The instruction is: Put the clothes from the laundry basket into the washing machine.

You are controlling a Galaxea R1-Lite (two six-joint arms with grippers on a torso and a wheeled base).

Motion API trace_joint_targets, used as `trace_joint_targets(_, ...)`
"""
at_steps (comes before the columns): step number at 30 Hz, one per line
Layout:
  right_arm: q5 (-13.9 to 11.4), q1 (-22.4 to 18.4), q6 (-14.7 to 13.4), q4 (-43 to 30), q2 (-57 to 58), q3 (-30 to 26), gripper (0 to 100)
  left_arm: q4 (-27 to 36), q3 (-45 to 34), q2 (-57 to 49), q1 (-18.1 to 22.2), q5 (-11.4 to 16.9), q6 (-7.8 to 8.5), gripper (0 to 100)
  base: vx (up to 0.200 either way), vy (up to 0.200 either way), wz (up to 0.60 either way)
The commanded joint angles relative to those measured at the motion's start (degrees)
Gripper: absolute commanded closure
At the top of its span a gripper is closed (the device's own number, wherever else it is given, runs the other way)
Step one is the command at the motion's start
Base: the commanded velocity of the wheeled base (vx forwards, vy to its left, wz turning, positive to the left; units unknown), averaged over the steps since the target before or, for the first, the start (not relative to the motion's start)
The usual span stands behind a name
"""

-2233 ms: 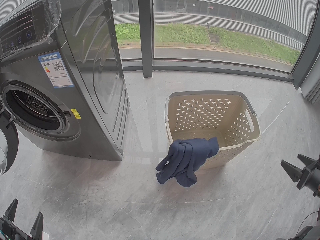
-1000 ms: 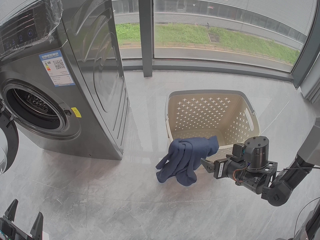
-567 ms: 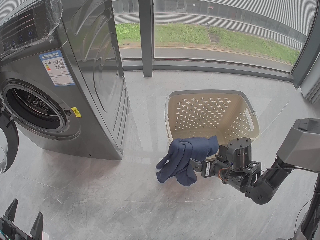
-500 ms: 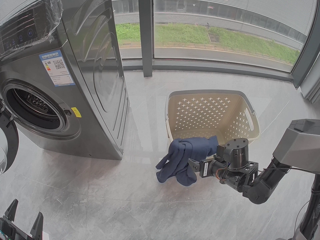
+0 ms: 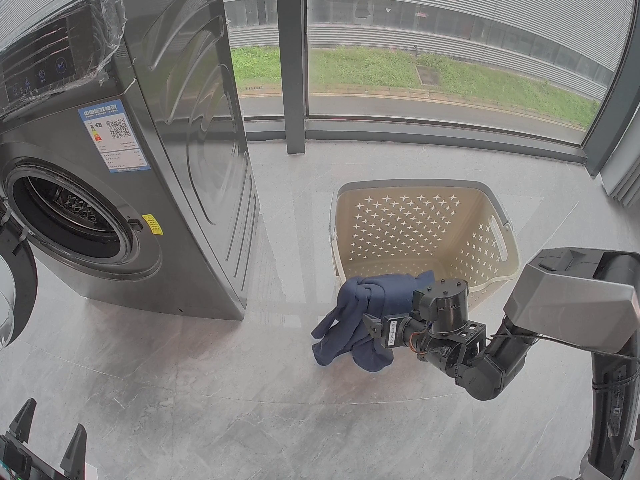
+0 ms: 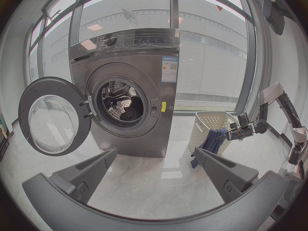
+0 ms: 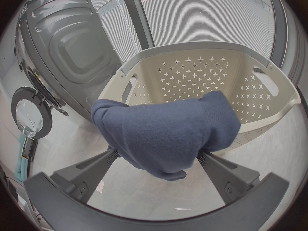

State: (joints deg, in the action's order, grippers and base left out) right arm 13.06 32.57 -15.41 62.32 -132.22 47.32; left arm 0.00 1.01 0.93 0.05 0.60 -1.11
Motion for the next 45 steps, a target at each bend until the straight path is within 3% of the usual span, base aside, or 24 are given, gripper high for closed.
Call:
trace_joint_targets(1,0.0,-0.3,0.0,1.1,-2.1,1.4,0,0.0,-0.9,-0.8,0.0,0.0,-0.12,0,0.000,0.000,0.00)
trace_joint_targets(4,0.0,-0.3,0.0,2.6,-2.7,2.2,0,0.0,-0.9,-0.8,0.0,0.0,-0.03,0,0.000,0.000,0.00)
trace_joint_targets(5,0.0,-0.3,0.0,2.9,-2.9,2.3,100,0.0,-0.9,-0.8,0.0,0.0,-0.12,0,0.000,0.000,0.00)
trace_joint_targets(19,0.1,0.8,-0.2,5.3,-1.2,-0.5,100,0.0,-0.9,-0.8,0.0,0.0,-0.21,0,0.000,0.000,0.00)
trace_joint_targets(21,1.2,2.5,0.1,7.3,2.8,-4.8,100,0.0,-0.9,-0.8,0.0,-0.1,-0.21,0,0.000,0.000,0.00)
trace_joint_targets(29,1.4,3.1,0.9,7.9,19.7,-13.1,100,0.0,-0.9,-0.8,0.0,-0.1,-0.12,0,0.000,0.000,0.00)
trace_joint_targets(34,1.3,5.0,1.7,5.0,32.9,-13.7,100,0.0,-0.9,-0.8,0.0,-0.1,-0.12,0,0.000,0.000,0.00)
trace_joint_targets(39,0.1,6.5,4.6,0.3,42.9,-12.9,100,0.0,-0.9,-0.8,0.0,-0.1,-0.21,0,0.000,0.000,0.00)
trace_joint_targets(45,-1.1,5.9,6.1,-3.7,50.9,-12.1,100,0.0,-0.9,-0.8,0.0,-0.1,0.14,0,0.000,0.000,0.00)
